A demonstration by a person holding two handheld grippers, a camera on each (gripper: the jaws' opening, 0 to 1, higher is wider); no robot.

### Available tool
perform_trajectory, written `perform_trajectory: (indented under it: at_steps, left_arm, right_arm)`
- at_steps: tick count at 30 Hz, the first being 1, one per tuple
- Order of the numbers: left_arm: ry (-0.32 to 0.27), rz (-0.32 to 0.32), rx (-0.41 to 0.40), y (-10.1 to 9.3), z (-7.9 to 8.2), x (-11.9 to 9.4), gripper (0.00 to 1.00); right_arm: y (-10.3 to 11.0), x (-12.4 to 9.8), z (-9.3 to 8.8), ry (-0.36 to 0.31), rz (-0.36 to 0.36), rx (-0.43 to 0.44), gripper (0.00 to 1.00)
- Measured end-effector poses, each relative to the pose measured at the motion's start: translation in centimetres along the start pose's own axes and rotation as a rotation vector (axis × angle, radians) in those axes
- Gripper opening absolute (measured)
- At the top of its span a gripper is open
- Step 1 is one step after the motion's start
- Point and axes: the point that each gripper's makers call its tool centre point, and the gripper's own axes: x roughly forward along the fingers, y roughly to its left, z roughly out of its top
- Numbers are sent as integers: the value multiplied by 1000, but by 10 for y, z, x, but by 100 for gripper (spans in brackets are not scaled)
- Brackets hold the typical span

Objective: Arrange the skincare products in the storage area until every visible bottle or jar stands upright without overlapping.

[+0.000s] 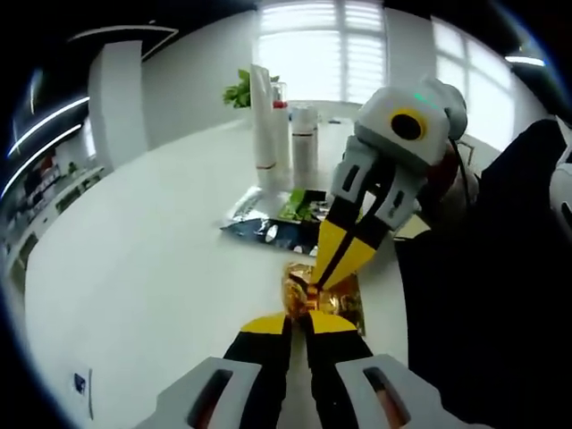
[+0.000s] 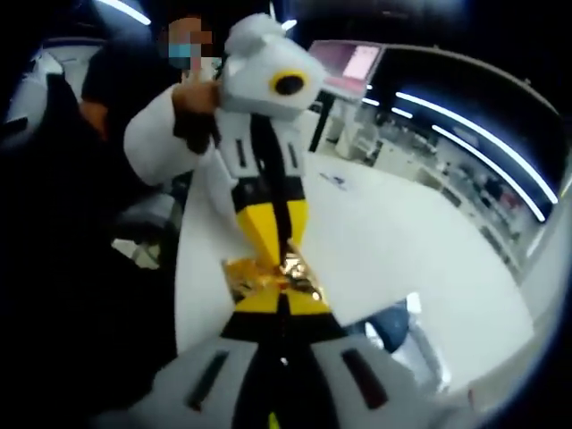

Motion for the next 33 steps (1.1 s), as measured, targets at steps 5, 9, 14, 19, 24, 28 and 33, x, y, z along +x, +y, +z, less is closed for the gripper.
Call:
perform_trajectory:
  at_steps: [5,9,14,19,24,28,33]
  left_arm:
    - [18,69,-12,12,-7,-14,5]
    - [-44,138,10,25,1,-27,4]
    - [-98,42,12,13,13,-19,4]
    - [-53,23,6,20,9,1,3]
    - [-14,25,-2,25,5,3,0]
    - [-20,16,3,16,8,4,0]
    - [-11,8,6,12,5,2,0]
  right_arm:
    - [1,0,1,-3,0,7,0]
    - [0,-1,1,-22,8,22,0]
    - [1,0,2,-16,14,23,0]
    - [2,1,4,3,18,12,0]
    - [2,0,2,19,17,37,0]
    - [1,0,0,32,-17,119,0]
    - [4,-1,0,28,-60,161,0]
